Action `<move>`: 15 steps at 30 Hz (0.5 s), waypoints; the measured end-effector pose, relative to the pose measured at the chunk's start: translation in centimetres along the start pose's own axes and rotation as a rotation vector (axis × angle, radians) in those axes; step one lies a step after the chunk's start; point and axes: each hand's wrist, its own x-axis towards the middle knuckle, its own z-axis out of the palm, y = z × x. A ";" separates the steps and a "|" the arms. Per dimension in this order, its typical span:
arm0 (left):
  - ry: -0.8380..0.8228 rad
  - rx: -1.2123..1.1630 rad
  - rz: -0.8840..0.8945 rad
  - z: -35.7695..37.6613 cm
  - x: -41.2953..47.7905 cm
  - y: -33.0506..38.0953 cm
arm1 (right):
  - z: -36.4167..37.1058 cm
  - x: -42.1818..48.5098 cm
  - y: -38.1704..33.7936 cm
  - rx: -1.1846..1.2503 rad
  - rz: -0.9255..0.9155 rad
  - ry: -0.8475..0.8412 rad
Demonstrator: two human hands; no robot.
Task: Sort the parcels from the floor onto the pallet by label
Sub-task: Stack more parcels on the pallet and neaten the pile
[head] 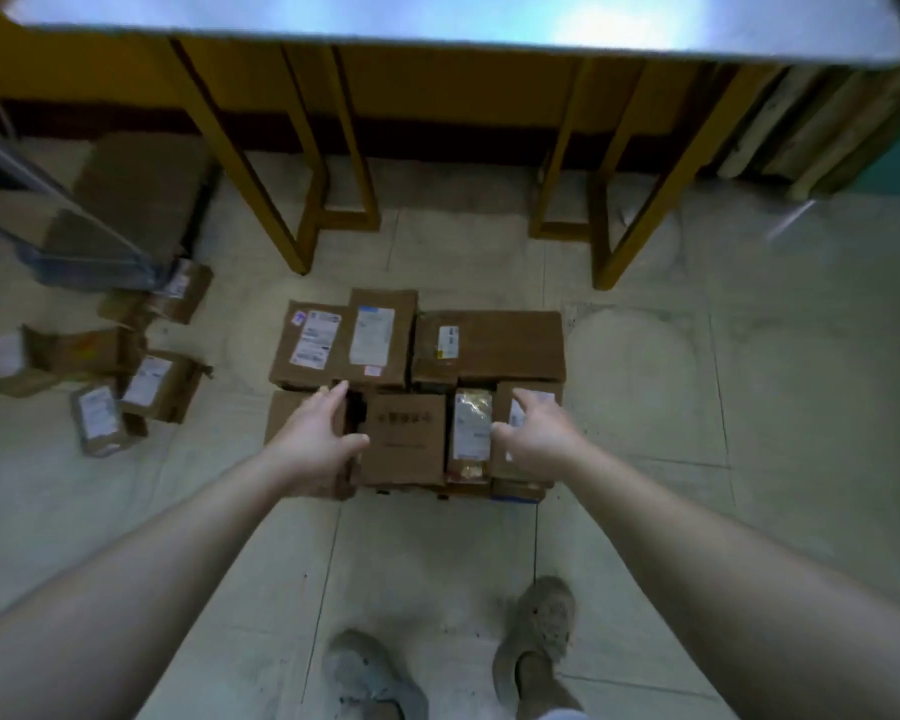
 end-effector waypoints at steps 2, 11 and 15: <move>0.062 -0.023 -0.018 -4.6 -3.0 -1.8 | -0.7 -2.7 -4.7 -0.053 -0.057 0.021; 0.267 -0.119 0.004 -22.8 -14.9 -15.0 | 2.0 -12.6 -26.0 -0.206 -0.333 0.123; 0.346 -0.199 -0.047 -28.8 -17.6 -20.5 | 4.6 -14.5 -34.6 -0.259 -0.471 0.080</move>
